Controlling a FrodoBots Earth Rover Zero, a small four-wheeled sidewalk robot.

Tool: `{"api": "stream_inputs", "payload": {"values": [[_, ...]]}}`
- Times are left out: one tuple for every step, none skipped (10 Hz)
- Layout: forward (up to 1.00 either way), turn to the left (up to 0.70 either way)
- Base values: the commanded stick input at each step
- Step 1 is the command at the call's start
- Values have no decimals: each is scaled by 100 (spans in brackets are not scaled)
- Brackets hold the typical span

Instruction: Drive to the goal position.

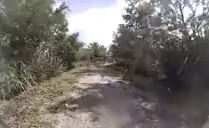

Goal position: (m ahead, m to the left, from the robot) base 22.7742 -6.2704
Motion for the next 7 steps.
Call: {"api": "stream_inputs", "payload": {"values": [[85, 0], [85, 0], [85, 0], [85, 0], [85, 0], [85, 0], [85, 0]]}}
